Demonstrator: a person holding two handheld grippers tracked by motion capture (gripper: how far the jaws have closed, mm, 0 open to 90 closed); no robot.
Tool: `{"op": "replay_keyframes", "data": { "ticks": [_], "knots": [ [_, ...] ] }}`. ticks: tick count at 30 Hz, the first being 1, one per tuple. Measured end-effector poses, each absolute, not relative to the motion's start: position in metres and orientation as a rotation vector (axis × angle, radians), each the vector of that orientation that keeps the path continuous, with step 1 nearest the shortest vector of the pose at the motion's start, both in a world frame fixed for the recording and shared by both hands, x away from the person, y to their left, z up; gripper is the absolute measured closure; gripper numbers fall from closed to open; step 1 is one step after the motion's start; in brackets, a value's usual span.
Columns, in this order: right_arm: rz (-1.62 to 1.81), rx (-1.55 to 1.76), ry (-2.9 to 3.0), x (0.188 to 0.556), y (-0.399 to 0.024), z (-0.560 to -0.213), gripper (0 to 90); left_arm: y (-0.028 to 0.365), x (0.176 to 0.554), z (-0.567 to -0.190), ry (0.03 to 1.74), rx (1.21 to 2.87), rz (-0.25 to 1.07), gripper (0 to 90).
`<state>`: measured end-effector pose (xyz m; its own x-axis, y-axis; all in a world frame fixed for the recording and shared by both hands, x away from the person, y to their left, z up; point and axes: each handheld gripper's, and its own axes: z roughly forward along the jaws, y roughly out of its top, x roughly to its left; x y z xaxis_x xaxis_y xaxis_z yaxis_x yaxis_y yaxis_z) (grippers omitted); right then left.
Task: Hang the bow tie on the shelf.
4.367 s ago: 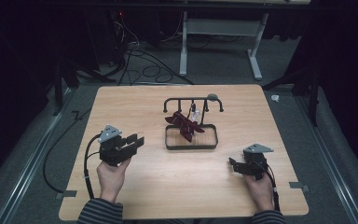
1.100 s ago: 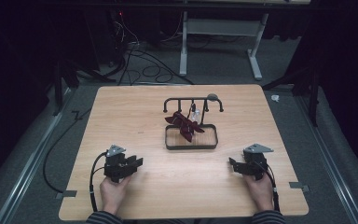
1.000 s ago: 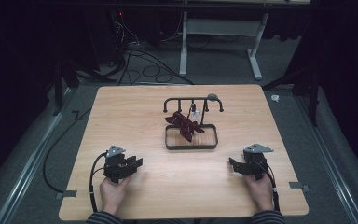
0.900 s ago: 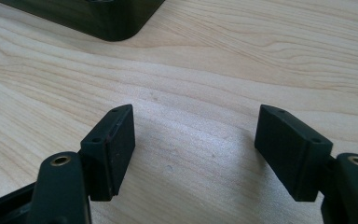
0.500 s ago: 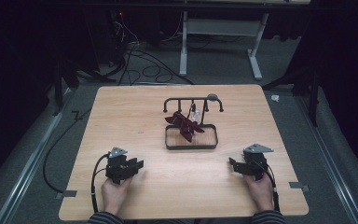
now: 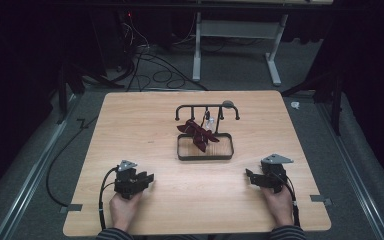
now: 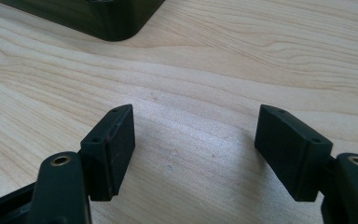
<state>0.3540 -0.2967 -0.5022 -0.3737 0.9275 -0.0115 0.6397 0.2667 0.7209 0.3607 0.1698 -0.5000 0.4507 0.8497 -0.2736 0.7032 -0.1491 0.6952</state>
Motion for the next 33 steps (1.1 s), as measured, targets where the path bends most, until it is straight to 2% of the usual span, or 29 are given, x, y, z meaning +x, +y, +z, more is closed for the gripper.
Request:
{"op": "replay_keyframes", "data": {
  "ticks": [12,16,23,33],
  "knots": [
    [0.888,1.416,2.108,0.354,-0.297,-0.502,29.9,0.167,0.36,-0.503,1.272,1.905,0.298,59.9],
    [0.888,1.417,2.107,0.354,-0.297,-0.502,29.9,0.165,0.356,-0.507,1.256,1.879,0.328,57.1],
    [0.888,1.417,2.107,0.354,-0.297,-0.502,29.9,0.157,0.353,-0.507,1.209,1.934,0.393,48.4],
    [0.887,1.421,2.104,0.354,-0.297,-0.502,30.1,0.151,0.351,-0.507,1.189,1.975,0.438,44.7]
  ]
}}
